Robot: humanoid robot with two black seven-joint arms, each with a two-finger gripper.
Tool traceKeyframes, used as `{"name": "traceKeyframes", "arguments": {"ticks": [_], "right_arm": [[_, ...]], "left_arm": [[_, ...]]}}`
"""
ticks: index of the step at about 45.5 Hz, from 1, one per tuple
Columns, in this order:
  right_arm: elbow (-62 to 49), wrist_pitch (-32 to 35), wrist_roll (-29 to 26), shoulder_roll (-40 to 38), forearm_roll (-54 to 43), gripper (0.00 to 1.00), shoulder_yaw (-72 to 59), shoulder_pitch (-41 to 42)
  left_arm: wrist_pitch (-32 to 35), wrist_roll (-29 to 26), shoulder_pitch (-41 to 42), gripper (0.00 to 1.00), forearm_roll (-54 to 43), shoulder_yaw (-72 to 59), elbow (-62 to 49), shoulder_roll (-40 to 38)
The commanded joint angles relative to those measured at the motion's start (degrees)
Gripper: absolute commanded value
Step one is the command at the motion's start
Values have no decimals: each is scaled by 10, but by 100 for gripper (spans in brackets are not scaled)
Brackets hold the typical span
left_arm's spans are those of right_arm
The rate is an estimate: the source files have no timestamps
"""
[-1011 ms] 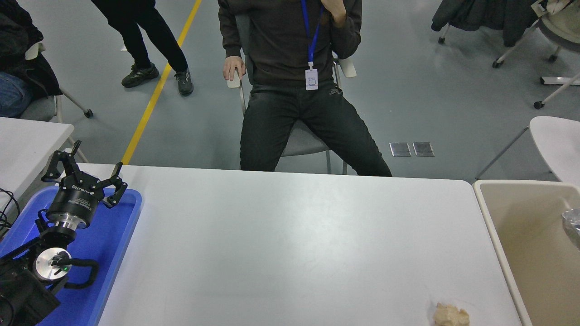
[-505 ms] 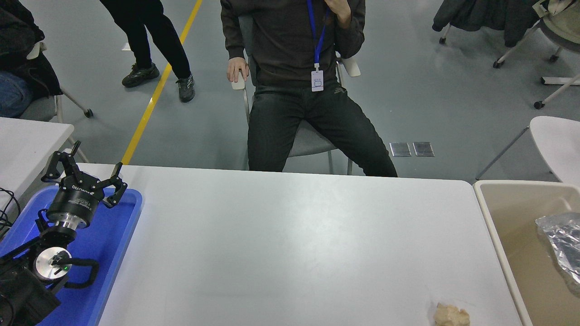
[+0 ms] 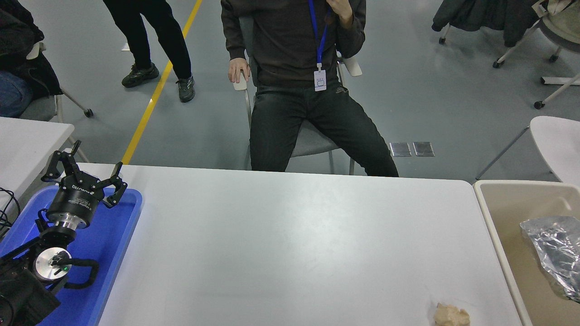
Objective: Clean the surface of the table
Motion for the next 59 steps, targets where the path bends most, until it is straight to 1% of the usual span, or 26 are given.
{"name": "traceKeyframes", "arguments": {"ticks": [1,6,9,10,13,14,15,16,17,50,59], "right_arm": [[0,-5,0,6,2,0,0,0],[0,-5,-1,6,2,0,-1,0],[-1,-7,-1,5,2,42,0,1],[-1,-7,-1,5,2,50,0,1],[0,-6,0,4,2,60,0,1],[0,-6,0,3,2,67,0,1],[0,-6,0,3,3,77,0,1],[0,-6,0,3,6,91,0,1],[0,-4,0,2,9,100,0,1],[0,0,0,-15,16,100,1,2],[2,1,0,-31,63,100,4,7]], "left_arm": [[0,0,0,100,0,0,0,0],[0,0,0,100,0,0,1,0],[0,0,0,100,0,0,1,0],[0,0,0,100,0,0,0,0],[0,0,0,100,0,0,0,0],[0,0,0,100,0,0,1,0],[0,0,0,100,0,0,0,0],[0,1,0,100,0,0,0,0],[0,0,0,100,0,0,0,0],[0,0,0,100,0,0,0,0],[0,0,0,100,0,0,0,0]]}}
